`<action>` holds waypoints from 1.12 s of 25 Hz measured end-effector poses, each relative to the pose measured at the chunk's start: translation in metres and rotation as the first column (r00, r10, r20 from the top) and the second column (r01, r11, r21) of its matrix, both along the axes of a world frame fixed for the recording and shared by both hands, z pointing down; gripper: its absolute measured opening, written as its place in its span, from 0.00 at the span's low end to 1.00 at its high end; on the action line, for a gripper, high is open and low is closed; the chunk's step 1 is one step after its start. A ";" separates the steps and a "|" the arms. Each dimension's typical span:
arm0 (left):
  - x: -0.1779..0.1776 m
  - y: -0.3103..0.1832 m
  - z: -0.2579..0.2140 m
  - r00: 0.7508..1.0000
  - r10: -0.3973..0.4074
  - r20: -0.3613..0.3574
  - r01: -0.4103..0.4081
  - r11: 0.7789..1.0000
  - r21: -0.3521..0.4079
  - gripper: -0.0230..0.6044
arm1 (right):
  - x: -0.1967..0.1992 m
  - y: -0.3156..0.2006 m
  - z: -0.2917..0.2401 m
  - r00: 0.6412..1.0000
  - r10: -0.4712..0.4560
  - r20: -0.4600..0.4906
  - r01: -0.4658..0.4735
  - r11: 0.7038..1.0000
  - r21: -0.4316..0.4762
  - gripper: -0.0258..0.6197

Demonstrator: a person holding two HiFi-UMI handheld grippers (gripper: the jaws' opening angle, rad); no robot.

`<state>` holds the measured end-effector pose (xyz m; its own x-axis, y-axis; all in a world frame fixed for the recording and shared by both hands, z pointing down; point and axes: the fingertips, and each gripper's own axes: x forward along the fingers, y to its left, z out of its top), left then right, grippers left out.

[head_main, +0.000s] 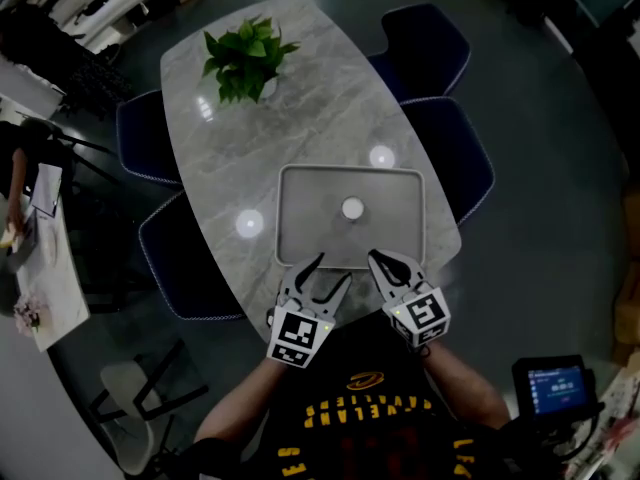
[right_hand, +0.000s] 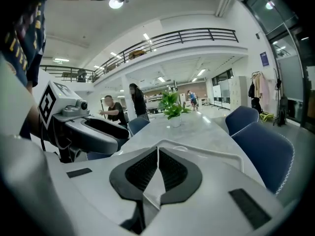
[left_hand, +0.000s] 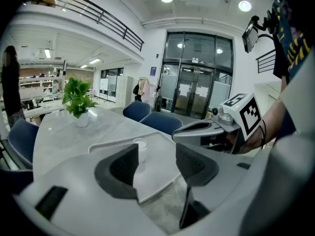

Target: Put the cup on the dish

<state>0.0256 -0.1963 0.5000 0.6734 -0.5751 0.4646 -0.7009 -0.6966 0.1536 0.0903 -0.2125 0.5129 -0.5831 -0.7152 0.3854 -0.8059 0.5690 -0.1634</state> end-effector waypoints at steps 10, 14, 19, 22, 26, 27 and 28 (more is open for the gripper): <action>-0.012 0.010 -0.040 0.997 -0.003 -0.078 0.010 0.996 0.094 0.05 | -0.001 0.004 -0.043 0.997 0.068 0.037 -0.071 0.995 0.067 0.05; -0.018 0.018 -0.063 0.994 -0.002 -0.106 0.015 0.993 0.119 0.05 | -0.001 0.015 -0.071 0.993 0.104 0.061 -0.110 0.986 0.124 0.05; -0.007 0.014 -0.086 0.991 0.022 -0.132 -0.001 0.988 0.157 0.05 | 0.004 0.015 -0.095 0.990 0.118 0.076 -0.130 0.975 0.177 0.05; -0.004 0.013 -0.089 0.990 0.032 -0.141 -0.008 0.986 0.168 0.05 | 0.001 0.017 -0.097 0.992 0.112 0.055 -0.120 0.972 0.200 0.05; -0.004 0.015 -0.087 0.989 0.037 -0.142 -0.014 0.988 0.156 0.05 | -0.001 0.018 -0.101 0.993 0.111 0.051 -0.119 0.969 0.218 0.05; -0.004 0.015 -0.086 0.989 0.037 -0.140 -0.016 0.988 0.151 0.05 | -0.002 0.018 -0.102 0.992 0.111 0.054 -0.120 0.968 0.222 0.05; -0.004 0.015 -0.086 0.990 0.036 -0.139 -0.016 0.989 0.148 0.05 | -0.002 0.018 -0.103 0.992 0.110 0.054 -0.119 0.967 0.223 0.05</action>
